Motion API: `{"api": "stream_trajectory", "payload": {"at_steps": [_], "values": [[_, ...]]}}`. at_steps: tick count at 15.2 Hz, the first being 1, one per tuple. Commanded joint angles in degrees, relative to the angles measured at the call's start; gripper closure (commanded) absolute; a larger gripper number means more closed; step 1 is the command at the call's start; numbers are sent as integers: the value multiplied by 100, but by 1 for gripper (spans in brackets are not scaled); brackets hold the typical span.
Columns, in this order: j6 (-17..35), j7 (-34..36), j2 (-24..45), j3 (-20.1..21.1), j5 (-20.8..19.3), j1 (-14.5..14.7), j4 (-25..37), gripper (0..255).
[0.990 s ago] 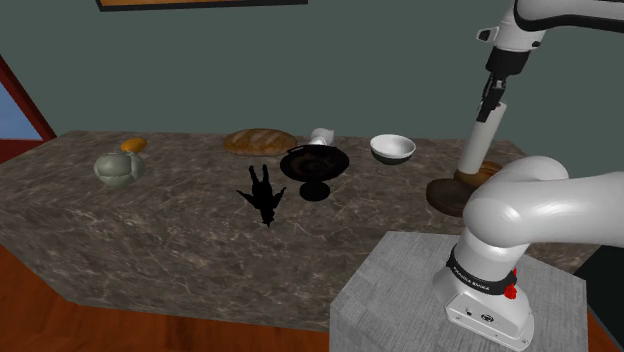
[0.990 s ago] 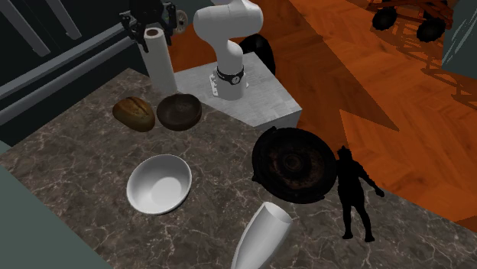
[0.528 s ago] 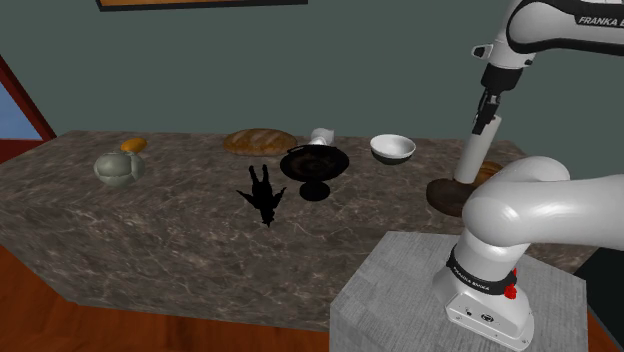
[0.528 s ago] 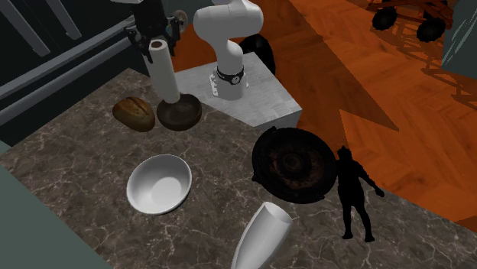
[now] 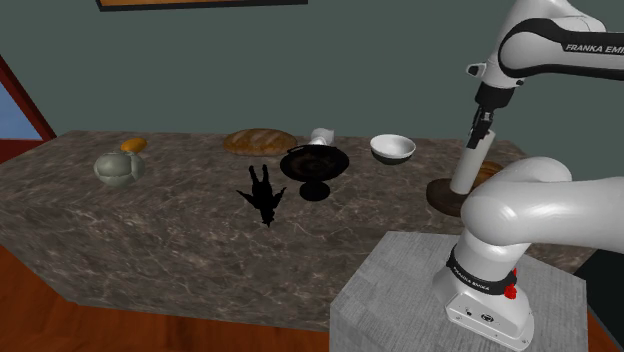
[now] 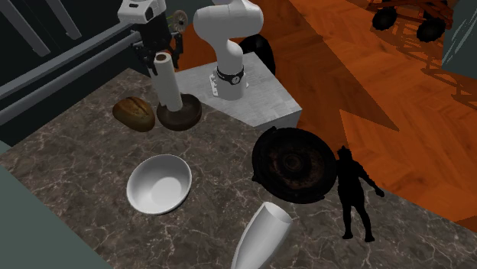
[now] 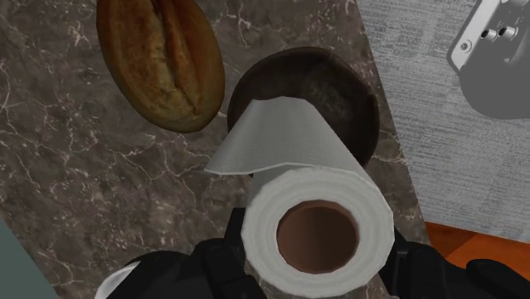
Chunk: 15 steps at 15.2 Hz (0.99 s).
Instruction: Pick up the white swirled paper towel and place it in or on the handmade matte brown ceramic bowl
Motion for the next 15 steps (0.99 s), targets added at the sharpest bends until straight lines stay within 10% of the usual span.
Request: {"api": "stream_trajectory", "payload": {"at_steps": [1,8,9,15], "values": [[85,1,-3,-70,-66,-25,-84,255],[85,2,-2,-69,-65,-24,-84,255],[85,2,-2,-69,-65,-24,-84,0],[-85,-14,-11,59,52,11,77,0]]}}
